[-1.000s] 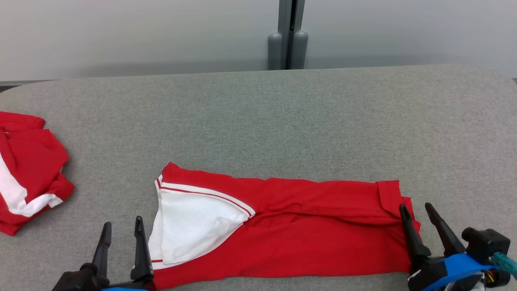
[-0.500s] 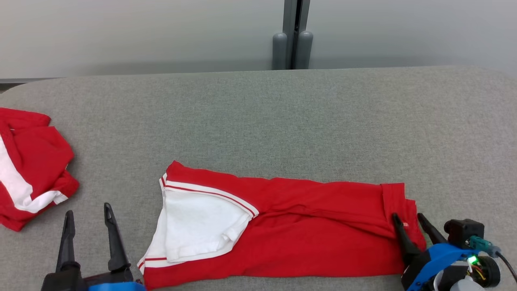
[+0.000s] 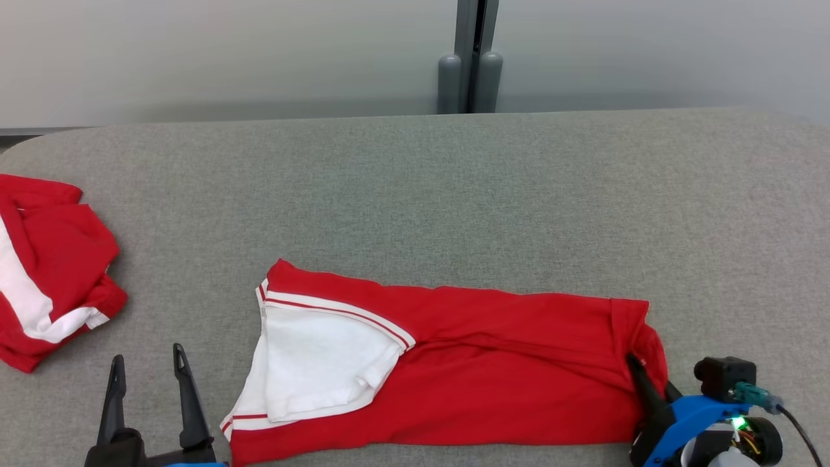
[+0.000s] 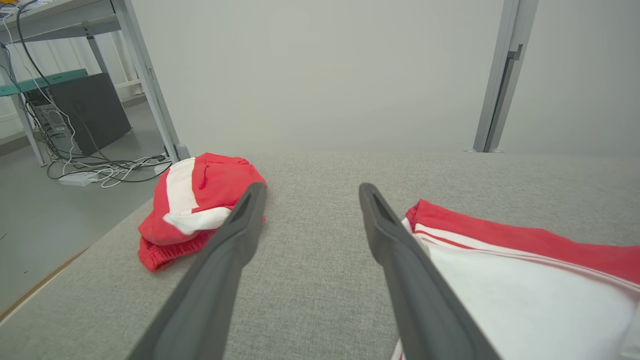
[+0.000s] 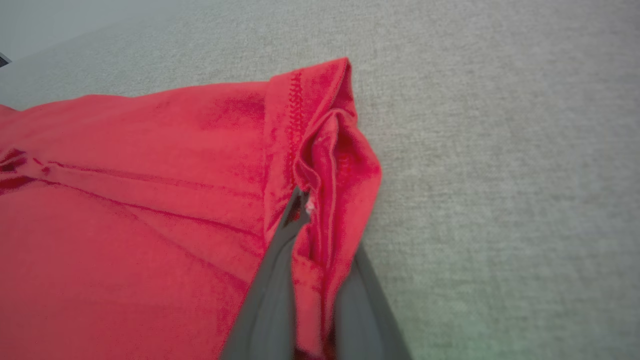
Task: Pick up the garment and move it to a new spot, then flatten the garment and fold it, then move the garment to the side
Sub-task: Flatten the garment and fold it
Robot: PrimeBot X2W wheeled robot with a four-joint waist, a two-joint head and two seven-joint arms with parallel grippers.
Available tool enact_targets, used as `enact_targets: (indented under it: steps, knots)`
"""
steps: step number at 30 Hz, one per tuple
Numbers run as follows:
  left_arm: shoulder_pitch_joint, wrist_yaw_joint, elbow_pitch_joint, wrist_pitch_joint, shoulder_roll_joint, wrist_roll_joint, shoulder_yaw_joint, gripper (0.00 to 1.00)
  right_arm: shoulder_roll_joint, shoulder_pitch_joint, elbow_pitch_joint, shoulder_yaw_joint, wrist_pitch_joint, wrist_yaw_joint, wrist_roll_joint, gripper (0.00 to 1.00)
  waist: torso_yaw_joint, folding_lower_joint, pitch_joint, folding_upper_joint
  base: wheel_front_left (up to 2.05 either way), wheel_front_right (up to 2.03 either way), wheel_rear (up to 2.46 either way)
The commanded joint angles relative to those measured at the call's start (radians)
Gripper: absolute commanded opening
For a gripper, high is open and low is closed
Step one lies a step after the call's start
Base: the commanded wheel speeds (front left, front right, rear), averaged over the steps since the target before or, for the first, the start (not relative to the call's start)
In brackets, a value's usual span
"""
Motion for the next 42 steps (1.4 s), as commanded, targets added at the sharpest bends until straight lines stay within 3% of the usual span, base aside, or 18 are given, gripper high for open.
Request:
enact_targets:
  steps: [1, 12, 17, 26, 36, 42]
  knots:
    - [0.004, 0.001, 0.004, -0.003, 0.0, 0.005, 0.0, 1.0, -0.015, -0.008, 0.011, 0.0, 0.002, 0.0, 0.005, 0.0, -0.004, 0.0, -0.002, 0.0, 0.0, 0.0, 0.0]
    - [0.014, -0.004, 0.02, -0.003, -0.002, 0.017, 0.015, 1.0, -0.198, -0.029, 0.03, -0.149, 0.0, 0.0, 0.037, 0.0, -0.029, 0.0, -0.027, 0.0, 0.0, 0.0, 0.0]
    - [0.014, -0.01, 0.027, -0.003, -0.003, 0.013, 0.018, 1.0, -0.222, -0.038, 0.008, -0.166, 0.035, 0.0, 0.021, 0.0, -0.041, 0.0, -0.037, 0.0, 0.0, 0.0, 0.0]
    - [0.022, -0.01, 0.041, -0.003, -0.007, 0.01, 0.02, 1.0, -0.128, 0.009, -0.17, -0.106, 0.1, 0.0, 0.095, 0.0, -0.044, 0.0, -0.049, 0.0, 0.0, 0.0, 0.0]
    - [0.011, -0.018, 0.048, -0.003, -0.009, 0.013, 0.009, 1.0, 0.011, 0.039, -0.444, 0.062, 0.19, 0.0, 0.101, 0.0, -0.042, 0.0, -0.038, 0.0, 0.0, 0.0, 0.0]
    - [-0.013, -0.019, 0.051, -0.003, -0.009, 0.018, -0.007, 1.0, 0.086, -0.015, -0.475, 0.176, 0.218, 0.0, 0.095, 0.0, -0.025, 0.0, -0.022, 0.0, 0.0, 0.0, 0.0]
